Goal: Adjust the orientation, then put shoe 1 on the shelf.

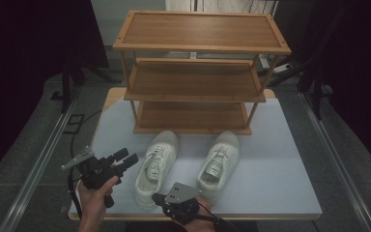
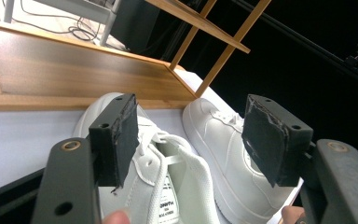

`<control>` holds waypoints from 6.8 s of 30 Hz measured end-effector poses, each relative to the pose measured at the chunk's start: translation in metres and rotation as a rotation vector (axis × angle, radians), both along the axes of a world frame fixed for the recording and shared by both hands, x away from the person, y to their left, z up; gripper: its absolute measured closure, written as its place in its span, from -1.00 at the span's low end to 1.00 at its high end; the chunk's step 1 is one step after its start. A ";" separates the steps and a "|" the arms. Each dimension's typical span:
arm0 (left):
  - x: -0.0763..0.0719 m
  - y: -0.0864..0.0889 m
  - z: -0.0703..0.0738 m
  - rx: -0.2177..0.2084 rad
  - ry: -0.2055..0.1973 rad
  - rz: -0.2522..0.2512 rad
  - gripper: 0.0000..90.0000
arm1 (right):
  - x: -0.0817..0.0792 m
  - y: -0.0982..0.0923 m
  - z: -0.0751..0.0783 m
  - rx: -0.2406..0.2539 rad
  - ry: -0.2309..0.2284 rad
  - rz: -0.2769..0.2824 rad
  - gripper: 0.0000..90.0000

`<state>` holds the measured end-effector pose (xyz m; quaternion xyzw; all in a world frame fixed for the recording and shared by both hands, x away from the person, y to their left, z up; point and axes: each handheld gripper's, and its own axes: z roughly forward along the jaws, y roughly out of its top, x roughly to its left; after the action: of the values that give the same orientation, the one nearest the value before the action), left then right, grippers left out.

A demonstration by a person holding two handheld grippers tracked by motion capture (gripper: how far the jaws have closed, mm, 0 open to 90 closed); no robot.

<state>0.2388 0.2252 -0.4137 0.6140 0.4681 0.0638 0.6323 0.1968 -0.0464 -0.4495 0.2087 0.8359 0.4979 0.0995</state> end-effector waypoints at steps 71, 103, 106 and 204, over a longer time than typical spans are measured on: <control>0.033 -0.053 -0.061 0.316 0.061 0.152 0.65 | -0.008 -0.124 0.019 0.143 -0.133 -0.350 0.25; 0.001 -0.002 -0.033 -0.098 -0.022 0.169 0.82 | -0.012 -0.131 0.028 0.184 -0.168 -0.376 0.25; -0.001 -0.002 -0.031 -0.123 -0.027 0.165 0.82 | -0.012 -0.132 0.028 0.186 -0.167 -0.378 0.25; 0.152 -0.088 0.093 -0.151 -0.124 0.262 0.82 | -0.022 -0.139 0.045 0.238 -0.200 -0.390 0.25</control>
<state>0.3908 0.1371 -0.3202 0.4932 0.5077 0.1483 0.6907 0.1749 -0.1856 -0.4050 0.3260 0.7014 0.5824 0.2504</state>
